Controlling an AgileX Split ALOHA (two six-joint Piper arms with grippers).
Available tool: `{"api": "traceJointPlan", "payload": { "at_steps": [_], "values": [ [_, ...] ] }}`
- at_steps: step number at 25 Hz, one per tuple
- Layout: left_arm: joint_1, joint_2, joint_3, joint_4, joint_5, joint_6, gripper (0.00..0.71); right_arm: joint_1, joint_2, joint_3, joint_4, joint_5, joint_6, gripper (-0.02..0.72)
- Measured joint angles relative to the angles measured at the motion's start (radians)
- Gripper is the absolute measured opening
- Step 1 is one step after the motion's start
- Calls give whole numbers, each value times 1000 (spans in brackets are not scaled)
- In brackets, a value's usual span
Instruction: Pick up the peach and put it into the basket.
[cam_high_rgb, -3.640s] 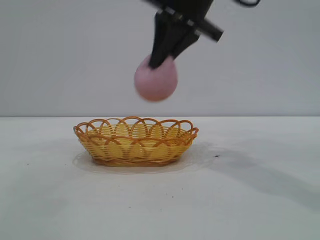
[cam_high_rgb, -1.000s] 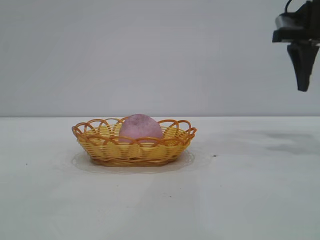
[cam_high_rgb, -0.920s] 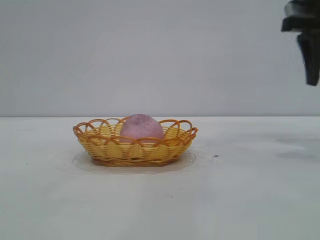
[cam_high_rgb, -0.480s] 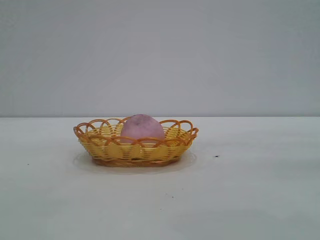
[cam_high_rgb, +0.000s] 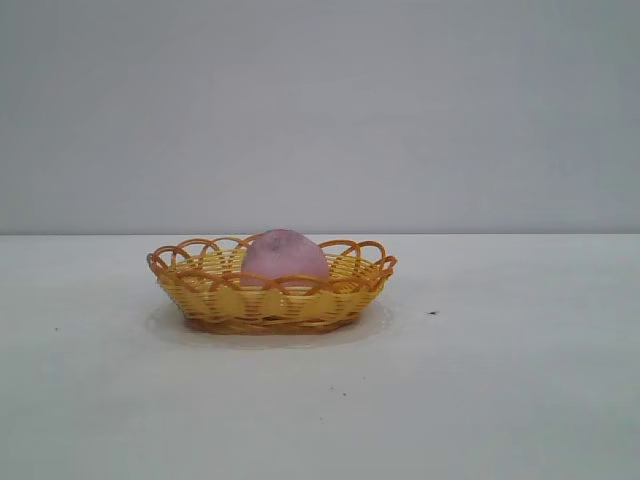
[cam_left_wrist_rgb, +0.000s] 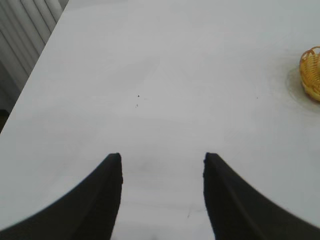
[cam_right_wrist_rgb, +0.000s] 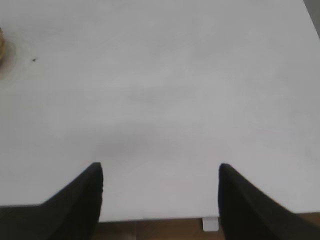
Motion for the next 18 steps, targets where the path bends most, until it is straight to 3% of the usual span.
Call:
{"api": "traceJointPlan", "payload": {
  "at_steps": [7, 18],
  "values": [
    [0, 0, 0, 0, 0, 0, 321, 0, -25, 35, 73, -81, -7, 424],
    [0, 0, 0, 0, 0, 0, 321, 0, -83, 40, 101, -94, -58, 424]
  ]
}}
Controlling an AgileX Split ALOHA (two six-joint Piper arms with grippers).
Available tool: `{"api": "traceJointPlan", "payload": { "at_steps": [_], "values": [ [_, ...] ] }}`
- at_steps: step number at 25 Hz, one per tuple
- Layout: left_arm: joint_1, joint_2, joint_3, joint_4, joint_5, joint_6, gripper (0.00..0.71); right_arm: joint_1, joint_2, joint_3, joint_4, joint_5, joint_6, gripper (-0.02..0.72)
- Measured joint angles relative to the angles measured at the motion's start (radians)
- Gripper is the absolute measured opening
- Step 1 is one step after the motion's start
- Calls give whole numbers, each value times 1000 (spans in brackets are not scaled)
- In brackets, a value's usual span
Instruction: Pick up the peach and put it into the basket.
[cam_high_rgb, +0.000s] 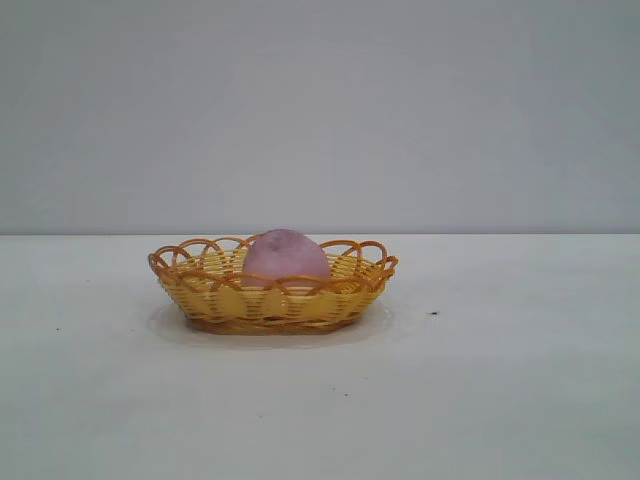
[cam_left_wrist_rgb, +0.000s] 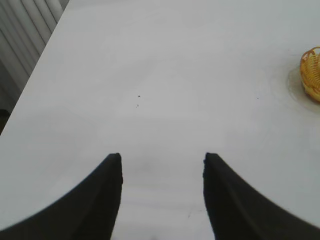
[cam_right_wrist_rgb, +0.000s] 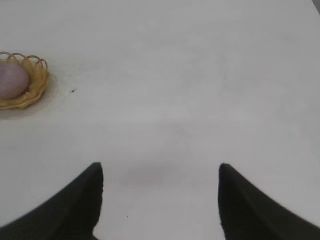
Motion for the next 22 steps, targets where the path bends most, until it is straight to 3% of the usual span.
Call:
{"api": "traceJointPlan", "payload": {
  "at_steps": [8, 22],
  "values": [
    [0, 0, 0, 0, 0, 0, 321, 0, -38, 0, 26, 0, -54, 424],
    [0, 0, 0, 0, 0, 0, 321, 0, -38, 0, 28, 0, -60, 424]
  ]
}}
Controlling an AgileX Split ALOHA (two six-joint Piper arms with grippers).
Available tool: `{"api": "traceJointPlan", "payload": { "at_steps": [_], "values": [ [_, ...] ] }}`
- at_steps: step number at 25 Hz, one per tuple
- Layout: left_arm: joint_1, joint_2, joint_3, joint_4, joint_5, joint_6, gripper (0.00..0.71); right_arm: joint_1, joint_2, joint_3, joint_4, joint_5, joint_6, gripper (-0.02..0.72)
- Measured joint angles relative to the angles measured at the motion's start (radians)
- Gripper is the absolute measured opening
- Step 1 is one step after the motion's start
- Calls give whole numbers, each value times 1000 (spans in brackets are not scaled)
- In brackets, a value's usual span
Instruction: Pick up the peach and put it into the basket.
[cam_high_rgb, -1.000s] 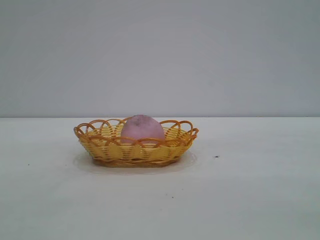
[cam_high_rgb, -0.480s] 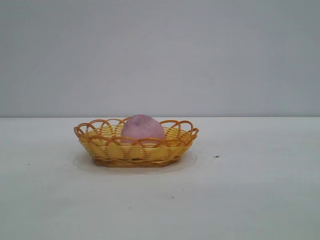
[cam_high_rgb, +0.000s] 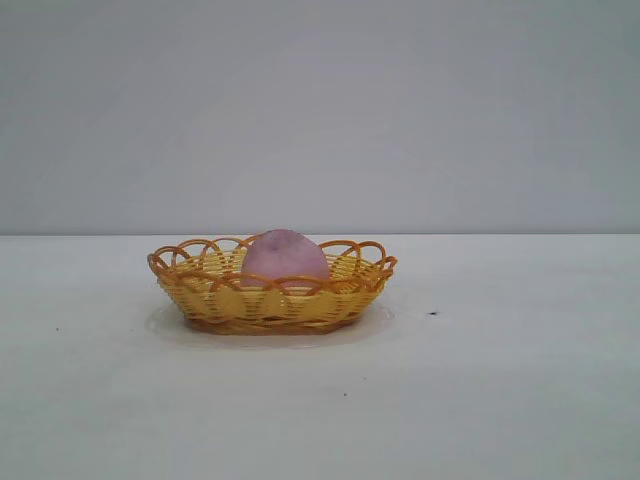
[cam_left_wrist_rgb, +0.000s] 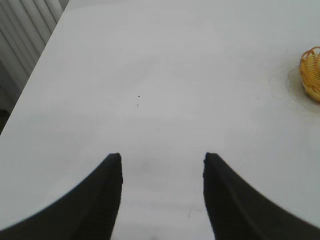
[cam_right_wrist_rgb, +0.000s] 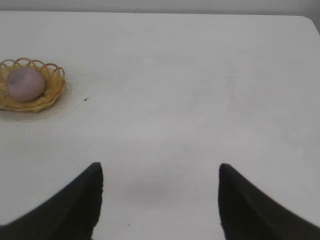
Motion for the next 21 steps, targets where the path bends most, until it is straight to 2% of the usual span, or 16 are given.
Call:
{"api": "traceJointPlan", "payload": {
  "at_steps": [18, 19, 21],
  "values": [
    [0, 0, 0, 0, 0, 0, 321, 0, 0, 0, 0, 0, -2, 424],
    [0, 0, 0, 0, 0, 0, 321, 0, 0, 0, 0, 0, -2, 377],
    [0, 0, 0, 0, 0, 0, 321, 0, 0, 0, 0, 0, -2, 371]
  ]
}}
